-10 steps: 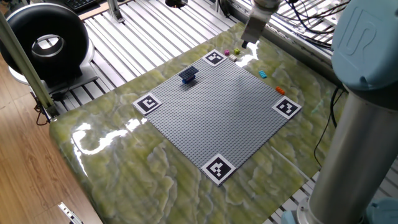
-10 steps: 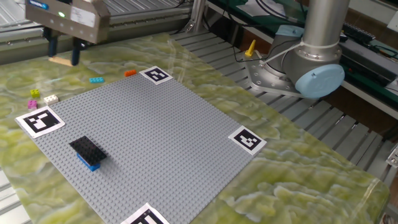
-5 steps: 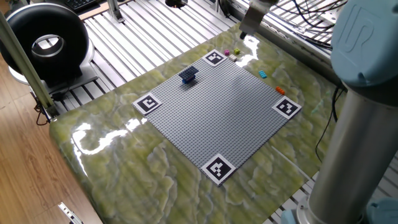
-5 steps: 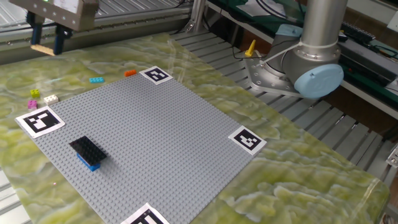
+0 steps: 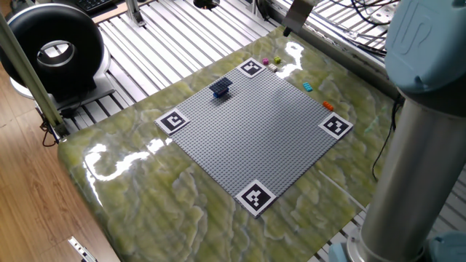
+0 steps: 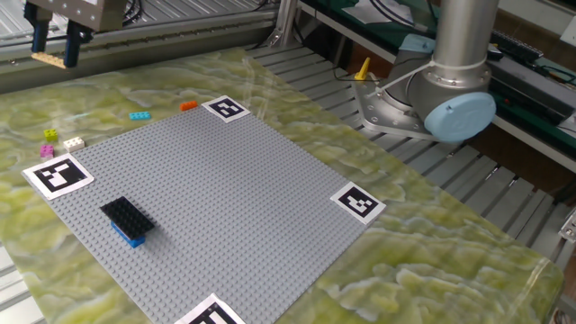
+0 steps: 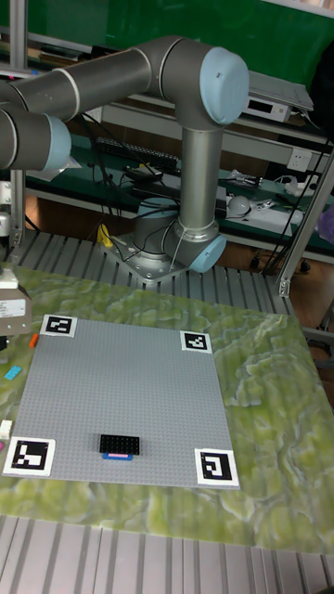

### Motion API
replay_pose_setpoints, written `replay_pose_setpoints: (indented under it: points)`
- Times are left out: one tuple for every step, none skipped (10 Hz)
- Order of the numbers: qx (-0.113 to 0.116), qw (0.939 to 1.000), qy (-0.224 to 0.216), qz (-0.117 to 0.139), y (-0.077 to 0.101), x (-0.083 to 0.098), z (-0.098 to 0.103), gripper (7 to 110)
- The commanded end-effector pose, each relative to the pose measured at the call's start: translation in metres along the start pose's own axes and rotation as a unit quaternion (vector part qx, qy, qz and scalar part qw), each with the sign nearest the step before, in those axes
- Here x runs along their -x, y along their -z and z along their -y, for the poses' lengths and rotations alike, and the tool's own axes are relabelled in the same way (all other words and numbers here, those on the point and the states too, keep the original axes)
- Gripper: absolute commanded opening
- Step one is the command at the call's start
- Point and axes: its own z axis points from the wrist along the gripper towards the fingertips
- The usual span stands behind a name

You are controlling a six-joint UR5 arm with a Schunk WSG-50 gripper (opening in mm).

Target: Stack small Lego blocks one on top of the other

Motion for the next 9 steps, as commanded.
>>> replay_pose_setpoints:
  points:
    - [0.013, 0.9998, 0.003, -0.013, 0.000, -0.009, 0.002, 7]
    - [0.014, 0.9995, 0.007, -0.028, -0.006, -0.017, 0.002, 7]
    - [0.020, 0.9993, 0.000, -0.032, -0.018, -0.020, -0.003, 7]
    - [0.024, 0.9990, -0.010, -0.038, -0.029, -0.024, -0.010, 7]
    - [0.016, 0.9984, -0.022, -0.049, -0.040, -0.028, -0.014, 7]
    - [0.010, 0.9984, -0.022, -0.051, -0.049, -0.027, -0.014, 7]
    - [0.006, 0.9985, -0.020, -0.051, -0.055, -0.024, -0.013, 7]
    - [0.002, 0.9983, -0.017, -0.055, -0.058, -0.021, -0.013, 7]
    - [0.001, 0.9981, -0.014, -0.061, -0.063, -0.017, -0.015, 7]
